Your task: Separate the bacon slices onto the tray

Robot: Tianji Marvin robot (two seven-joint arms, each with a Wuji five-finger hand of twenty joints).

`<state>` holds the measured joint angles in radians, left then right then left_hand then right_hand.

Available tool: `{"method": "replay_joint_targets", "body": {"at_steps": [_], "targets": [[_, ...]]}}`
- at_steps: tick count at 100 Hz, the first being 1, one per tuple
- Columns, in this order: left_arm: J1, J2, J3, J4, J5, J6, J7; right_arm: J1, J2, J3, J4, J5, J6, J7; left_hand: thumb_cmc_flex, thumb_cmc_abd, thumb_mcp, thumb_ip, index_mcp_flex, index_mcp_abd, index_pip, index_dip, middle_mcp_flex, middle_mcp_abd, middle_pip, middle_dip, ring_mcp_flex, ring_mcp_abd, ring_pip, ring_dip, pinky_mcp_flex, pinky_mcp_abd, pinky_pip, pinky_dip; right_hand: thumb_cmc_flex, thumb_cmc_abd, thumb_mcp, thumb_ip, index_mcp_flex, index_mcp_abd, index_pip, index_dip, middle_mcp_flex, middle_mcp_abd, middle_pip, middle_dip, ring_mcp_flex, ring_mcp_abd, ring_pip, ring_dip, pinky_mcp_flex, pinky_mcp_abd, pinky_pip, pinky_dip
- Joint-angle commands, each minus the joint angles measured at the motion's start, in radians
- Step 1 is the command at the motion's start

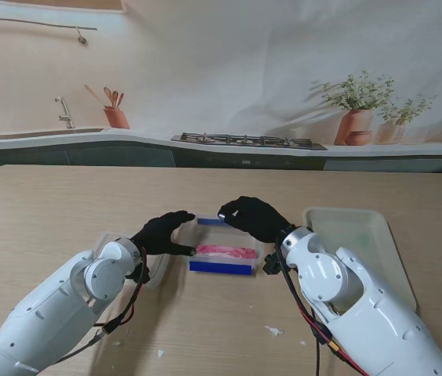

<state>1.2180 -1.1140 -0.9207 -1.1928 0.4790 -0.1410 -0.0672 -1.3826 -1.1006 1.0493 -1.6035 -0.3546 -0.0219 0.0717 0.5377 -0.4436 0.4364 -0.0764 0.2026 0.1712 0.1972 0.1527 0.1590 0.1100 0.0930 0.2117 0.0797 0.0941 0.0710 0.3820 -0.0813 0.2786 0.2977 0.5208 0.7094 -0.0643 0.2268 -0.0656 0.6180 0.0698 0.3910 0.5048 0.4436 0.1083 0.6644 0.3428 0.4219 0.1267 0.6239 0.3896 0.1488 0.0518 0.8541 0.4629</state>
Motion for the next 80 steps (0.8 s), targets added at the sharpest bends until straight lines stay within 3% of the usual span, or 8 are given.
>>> {"method": "replay_joint_targets", "body": {"at_steps": [1, 29, 38, 40, 43, 80], "targets": [[0.003, -0.001, 0.006, 0.005, 0.004, 0.000, -0.017, 0.040, -0.020, -0.019, 0.020, -0.032, 0.005, 0.032, 0.014, -0.020, 0.010, 0.021, -0.007, 0.001, 0.018, 0.012, -0.001, -0.045, 0.009, -0.009, -0.036, -0.033, 0.000, 0.000, -0.014, -0.002, -0.013, 0.000, -0.007, -0.012, 0.018, 0.016, 0.009, 0.015, 0.000, -0.008, -0.001, 0.015, 0.015, 0.007, -0.007, 0.024, 0.010, 0.010, -0.025, -0.029, 0.039, -0.013], [0.001, -0.001, 0.008, 0.008, 0.005, -0.002, -0.021, 0.140, -0.014, -0.115, 0.088, -0.049, 0.073, 0.106, 0.017, -0.026, 0.009, 0.022, -0.006, 0.006, 0.018, 0.012, -0.002, -0.043, 0.010, -0.009, -0.036, -0.032, 0.001, 0.000, -0.015, -0.002, -0.020, 0.005, 0.013, -0.029, 0.046, 0.019, 0.016, 0.028, 0.001, 0.000, 0.010, 0.017, 0.055, 0.024, 0.000, 0.026, 0.041, 0.024, -0.027, -0.021, 0.050, -0.017], [0.001, -0.001, 0.008, 0.008, 0.004, -0.003, -0.021, 0.166, -0.013, -0.146, 0.107, -0.049, 0.102, 0.126, 0.017, -0.029, 0.011, 0.022, -0.006, 0.006, 0.018, 0.012, -0.001, -0.043, 0.011, -0.009, -0.035, -0.032, 0.001, 0.000, -0.015, -0.002, -0.023, 0.006, 0.041, -0.050, 0.077, 0.024, 0.018, 0.039, 0.001, 0.003, 0.008, 0.019, 0.066, 0.029, -0.002, 0.024, 0.047, 0.027, -0.028, -0.023, 0.052, -0.020], [0.001, -0.001, 0.008, 0.008, 0.004, -0.004, -0.020, 0.171, -0.012, -0.152, 0.109, -0.049, 0.111, 0.133, 0.016, -0.030, 0.010, 0.022, -0.006, 0.005, 0.018, 0.012, 0.000, -0.044, 0.011, -0.009, -0.035, -0.032, 0.002, 0.000, -0.014, -0.002, -0.023, 0.007, 0.010, -0.061, 0.134, 0.017, 0.017, 0.043, -0.005, 0.007, 0.006, 0.019, 0.071, 0.028, -0.004, 0.023, 0.049, 0.028, -0.028, -0.024, 0.057, -0.032], [0.001, -0.001, 0.008, 0.009, 0.005, -0.005, -0.019, 0.178, -0.011, -0.160, 0.112, -0.049, 0.123, 0.140, 0.016, -0.029, 0.011, 0.022, -0.005, 0.007, 0.018, 0.012, 0.000, -0.044, 0.011, -0.009, -0.035, -0.032, 0.001, 0.000, -0.014, -0.002, -0.024, 0.007, -0.001, -0.064, 0.150, 0.014, 0.017, 0.049, -0.006, 0.009, 0.005, 0.022, 0.074, 0.028, -0.003, 0.024, 0.050, 0.028, -0.029, -0.024, 0.058, -0.035], [-0.003, -0.001, 0.016, 0.016, 0.006, -0.010, -0.016, 0.254, -0.030, -0.259, 0.182, -0.002, 0.190, 0.150, 0.015, -0.035, 0.016, 0.021, -0.005, 0.010, 0.018, 0.012, -0.001, -0.043, 0.011, -0.012, -0.036, -0.032, 0.001, -0.001, -0.014, -0.001, -0.032, 0.013, -0.026, -0.051, 0.122, 0.009, 0.007, 0.065, -0.019, 0.011, -0.021, 0.032, 0.081, 0.031, -0.030, 0.028, 0.048, 0.028, -0.049, -0.026, 0.052, -0.045]]}}
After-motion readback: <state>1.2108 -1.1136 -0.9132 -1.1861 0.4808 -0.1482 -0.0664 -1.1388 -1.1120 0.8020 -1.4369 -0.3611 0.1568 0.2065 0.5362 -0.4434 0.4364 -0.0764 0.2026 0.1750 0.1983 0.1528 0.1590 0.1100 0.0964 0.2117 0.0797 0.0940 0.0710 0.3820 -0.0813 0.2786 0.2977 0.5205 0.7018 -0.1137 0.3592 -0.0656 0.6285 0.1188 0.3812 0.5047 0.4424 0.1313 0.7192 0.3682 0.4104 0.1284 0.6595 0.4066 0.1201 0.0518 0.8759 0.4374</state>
